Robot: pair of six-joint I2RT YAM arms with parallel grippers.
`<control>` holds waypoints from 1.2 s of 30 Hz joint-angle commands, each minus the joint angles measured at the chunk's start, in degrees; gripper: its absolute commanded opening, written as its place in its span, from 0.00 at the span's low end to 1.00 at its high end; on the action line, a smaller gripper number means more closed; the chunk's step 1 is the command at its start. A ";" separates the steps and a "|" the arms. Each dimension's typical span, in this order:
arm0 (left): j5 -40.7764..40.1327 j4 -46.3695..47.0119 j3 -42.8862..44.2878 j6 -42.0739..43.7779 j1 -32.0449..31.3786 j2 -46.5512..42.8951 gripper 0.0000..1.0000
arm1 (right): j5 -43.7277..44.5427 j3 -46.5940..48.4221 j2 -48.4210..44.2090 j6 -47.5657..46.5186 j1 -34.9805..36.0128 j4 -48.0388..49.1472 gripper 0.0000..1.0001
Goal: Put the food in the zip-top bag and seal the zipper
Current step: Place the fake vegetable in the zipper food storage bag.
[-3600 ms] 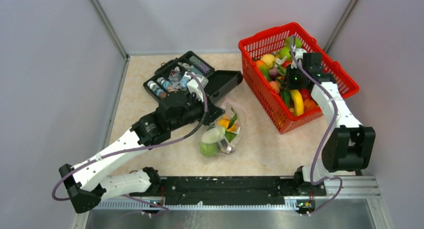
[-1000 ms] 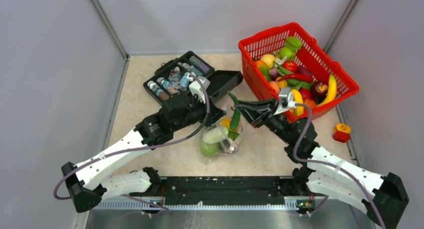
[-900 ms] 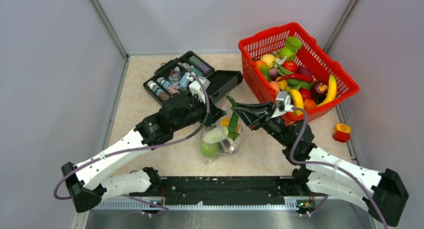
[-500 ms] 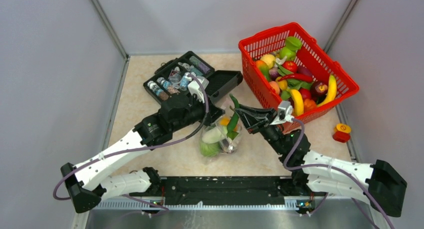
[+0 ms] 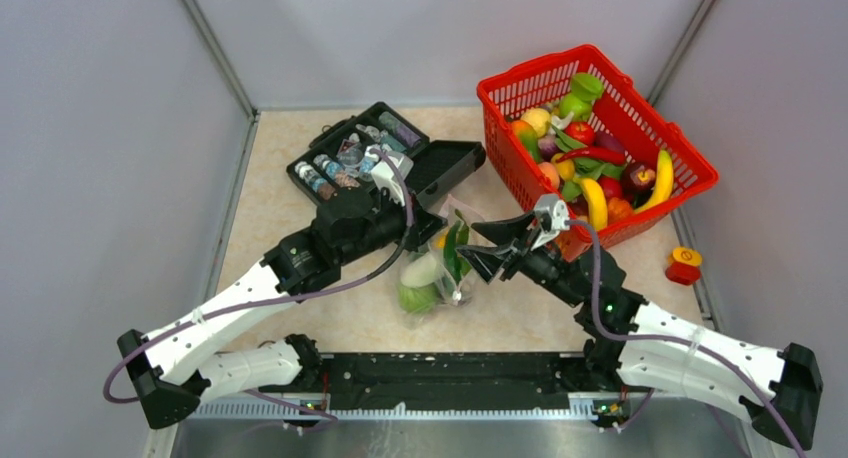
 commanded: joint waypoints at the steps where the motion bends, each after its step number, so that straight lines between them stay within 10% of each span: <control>1: -1.00 3.17 1.48 0.40 -0.13 -1.49 0.00 | 0.98 4.20 -5.39 -3.07 0.60 -8.06 0.62; 21: 1.74 3.20 2.61 1.02 -0.13 -2.31 0.00 | 1.79 26.82 14.67 -7.68 0.64 -38.68 0.17; 36: 6.82 3.31 4.18 1.28 -0.16 -1.10 0.00 | -11.94 28.67 20.35 -12.29 0.61 -36.82 0.18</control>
